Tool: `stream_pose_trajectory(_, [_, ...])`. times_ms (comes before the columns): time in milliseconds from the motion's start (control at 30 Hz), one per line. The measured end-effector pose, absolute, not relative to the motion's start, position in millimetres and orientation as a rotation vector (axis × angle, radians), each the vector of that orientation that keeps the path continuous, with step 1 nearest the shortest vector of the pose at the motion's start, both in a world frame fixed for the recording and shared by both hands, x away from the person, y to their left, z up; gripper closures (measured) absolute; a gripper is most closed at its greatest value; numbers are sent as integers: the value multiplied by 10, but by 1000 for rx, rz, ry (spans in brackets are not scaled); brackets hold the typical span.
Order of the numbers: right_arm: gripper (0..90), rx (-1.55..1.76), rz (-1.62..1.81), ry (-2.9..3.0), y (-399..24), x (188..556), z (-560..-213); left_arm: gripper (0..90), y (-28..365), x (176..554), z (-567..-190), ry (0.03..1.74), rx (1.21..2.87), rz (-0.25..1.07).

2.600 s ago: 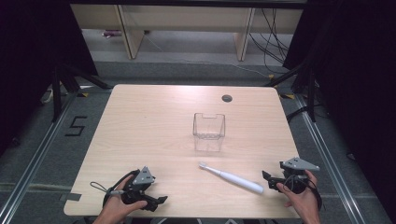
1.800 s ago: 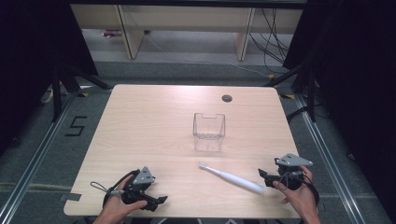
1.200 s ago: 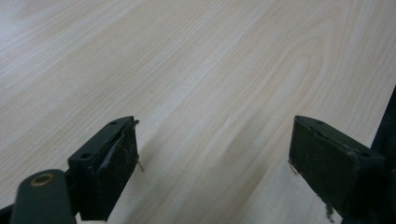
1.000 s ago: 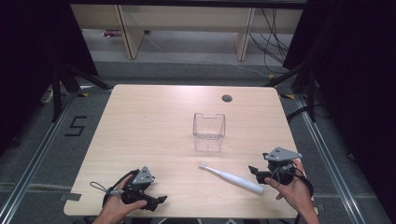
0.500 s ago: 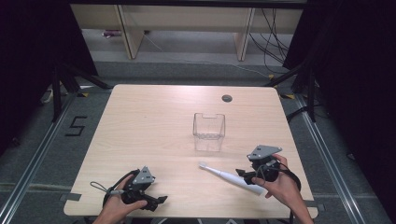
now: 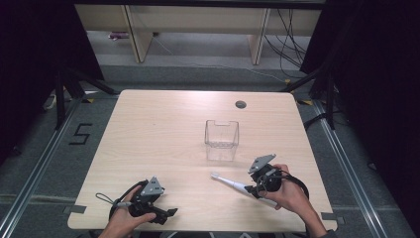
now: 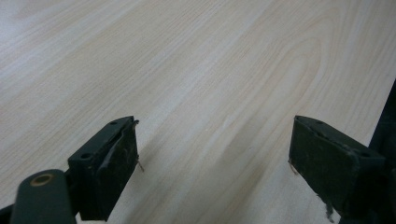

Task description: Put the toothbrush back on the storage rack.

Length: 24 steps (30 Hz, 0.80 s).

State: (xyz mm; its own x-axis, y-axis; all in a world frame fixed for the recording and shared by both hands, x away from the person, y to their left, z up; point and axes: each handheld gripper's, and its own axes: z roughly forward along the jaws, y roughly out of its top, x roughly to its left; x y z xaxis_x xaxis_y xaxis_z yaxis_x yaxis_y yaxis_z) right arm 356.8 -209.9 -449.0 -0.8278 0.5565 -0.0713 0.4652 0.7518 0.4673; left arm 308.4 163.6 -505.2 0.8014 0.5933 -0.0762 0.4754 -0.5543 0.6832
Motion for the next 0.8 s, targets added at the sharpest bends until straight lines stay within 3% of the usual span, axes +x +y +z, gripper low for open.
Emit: stream_pose_trajectory(800, [614, 768, 569, 2875, -1954, 3711, -4553, 149, 1641, 3087, -5054, 788, 2260, 213])
